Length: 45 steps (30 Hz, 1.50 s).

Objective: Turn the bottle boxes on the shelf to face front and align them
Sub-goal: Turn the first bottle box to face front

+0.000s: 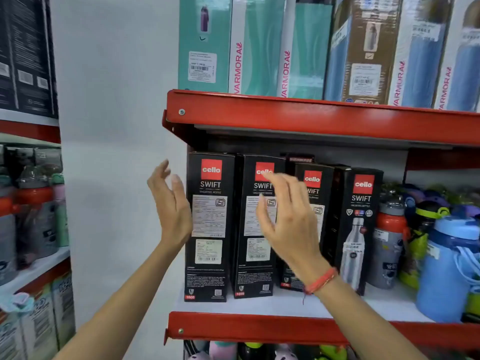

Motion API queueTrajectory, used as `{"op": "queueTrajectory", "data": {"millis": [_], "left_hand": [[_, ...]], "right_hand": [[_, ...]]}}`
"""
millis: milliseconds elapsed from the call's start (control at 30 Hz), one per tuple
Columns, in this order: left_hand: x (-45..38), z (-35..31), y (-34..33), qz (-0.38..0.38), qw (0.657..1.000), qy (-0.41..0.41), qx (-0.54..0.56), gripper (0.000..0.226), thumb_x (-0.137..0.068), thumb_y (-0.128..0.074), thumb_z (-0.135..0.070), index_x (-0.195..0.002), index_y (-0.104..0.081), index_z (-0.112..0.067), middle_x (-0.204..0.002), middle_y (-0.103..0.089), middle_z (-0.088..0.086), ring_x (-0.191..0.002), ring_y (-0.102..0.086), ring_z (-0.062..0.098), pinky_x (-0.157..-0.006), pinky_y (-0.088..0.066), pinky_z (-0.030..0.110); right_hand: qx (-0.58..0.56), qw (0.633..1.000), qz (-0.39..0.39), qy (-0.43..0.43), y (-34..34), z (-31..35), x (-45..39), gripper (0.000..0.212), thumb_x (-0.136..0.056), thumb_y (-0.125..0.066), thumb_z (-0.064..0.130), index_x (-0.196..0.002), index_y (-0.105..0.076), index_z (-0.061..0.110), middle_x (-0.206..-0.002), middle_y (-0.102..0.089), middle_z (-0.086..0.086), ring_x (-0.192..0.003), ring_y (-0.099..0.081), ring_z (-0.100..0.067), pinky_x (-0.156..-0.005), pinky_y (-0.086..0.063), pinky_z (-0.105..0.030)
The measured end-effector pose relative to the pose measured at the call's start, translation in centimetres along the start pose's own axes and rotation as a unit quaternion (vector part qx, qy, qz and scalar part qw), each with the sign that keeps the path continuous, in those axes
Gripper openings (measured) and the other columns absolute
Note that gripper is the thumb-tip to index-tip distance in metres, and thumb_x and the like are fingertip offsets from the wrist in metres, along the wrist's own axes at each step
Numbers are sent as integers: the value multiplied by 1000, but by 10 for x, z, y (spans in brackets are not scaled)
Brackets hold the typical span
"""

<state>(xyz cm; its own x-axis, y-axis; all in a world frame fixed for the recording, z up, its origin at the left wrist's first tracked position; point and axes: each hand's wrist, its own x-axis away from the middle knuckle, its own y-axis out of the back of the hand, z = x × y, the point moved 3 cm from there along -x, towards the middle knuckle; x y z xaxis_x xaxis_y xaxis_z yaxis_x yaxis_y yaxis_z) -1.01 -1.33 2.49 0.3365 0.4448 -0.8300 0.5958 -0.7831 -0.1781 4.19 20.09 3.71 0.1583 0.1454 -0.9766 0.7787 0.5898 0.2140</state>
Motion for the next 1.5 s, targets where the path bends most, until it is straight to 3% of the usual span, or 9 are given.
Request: {"op": "queueTrajectory", "data": {"millis": [167,367,533,633,833,1033,1267,1400,1500], "left_hand": [[12,56,-6,176,943,280,30,39,-100,-30,-43,-124,-48,-18,-128,-58,8,-104,-58,14,-97,-44,41],[23,70,-1,323,869,364,87,48,-85,-22,-74,-84,-68,-59,-84,-74,-28,-87,-68,1,-74,-45,32],[19,52,10,319,885,317,120,56,-84,-29,-72,-121,-54,-38,-99,-72,-21,-92,-66,-3,-67,-50,19],[14,43,23,310,887,312,141,72,-79,-34,-74,-131,-46,-25,-112,-65,-11,-101,-61,3,-71,-50,29],[9,29,43,301,884,321,160,52,-86,-56,-49,-129,-40,-24,-109,-68,4,-82,-71,4,-52,-54,18],[17,30,54,284,902,287,154,44,-84,-70,-16,-114,-39,-20,-101,-74,3,-85,-73,9,-60,-56,20],[35,19,60,264,942,199,55,37,-87,-67,-14,-101,-34,-23,-95,-68,-11,-81,-73,8,-61,-57,19],[48,21,52,260,949,177,-18,36,-89,-65,-17,-105,-33,-22,-110,-69,-2,-88,-72,14,-74,-61,36],[54,25,46,260,949,170,-54,31,-92,-59,-15,-105,-33,-25,-126,-64,4,-84,-65,2,-66,-55,15]], "right_hand": [[-25,985,135,-107,-50,30,39,48,-94,-50,33,-138,-44,14,-123,-53,-1,-111,-53,-16,-85,-52,-26],[21,930,265,-254,-99,67,78,99,-89,-44,61,-151,17,12,-135,-40,-6,-113,-51,-22,-83,-49,-30],[29,915,267,-300,-103,85,69,121,-82,-59,62,-145,25,2,-137,-39,-13,-110,-57,-26,-87,-46,-28],[14,920,263,-290,-98,93,64,129,-76,-63,64,-145,27,3,-140,-37,-14,-114,-56,-27,-90,-45,-29],[-69,904,289,-309,-94,77,47,135,-70,-70,63,-146,27,8,-149,-27,-14,-124,-48,-31,-94,-42,-33],[-211,855,361,-305,-88,45,31,134,-68,-84,40,-151,19,19,-155,-22,-3,-141,-27,-19,-113,-28,-31],[-350,792,401,-300,-86,29,20,87,-74,-82,23,-139,-28,41,-138,-50,12,-129,-45,-5,-109,-36,-26],[-345,790,410,-298,-89,24,35,85,-79,-78,22,-142,-25,44,-132,-50,24,-125,-46,5,-110,-36,-29],[-336,804,394,-292,-93,24,45,97,-84,-72,19,-152,-5,38,-142,-43,19,-133,-39,-1,-114,-32,-38]]}}
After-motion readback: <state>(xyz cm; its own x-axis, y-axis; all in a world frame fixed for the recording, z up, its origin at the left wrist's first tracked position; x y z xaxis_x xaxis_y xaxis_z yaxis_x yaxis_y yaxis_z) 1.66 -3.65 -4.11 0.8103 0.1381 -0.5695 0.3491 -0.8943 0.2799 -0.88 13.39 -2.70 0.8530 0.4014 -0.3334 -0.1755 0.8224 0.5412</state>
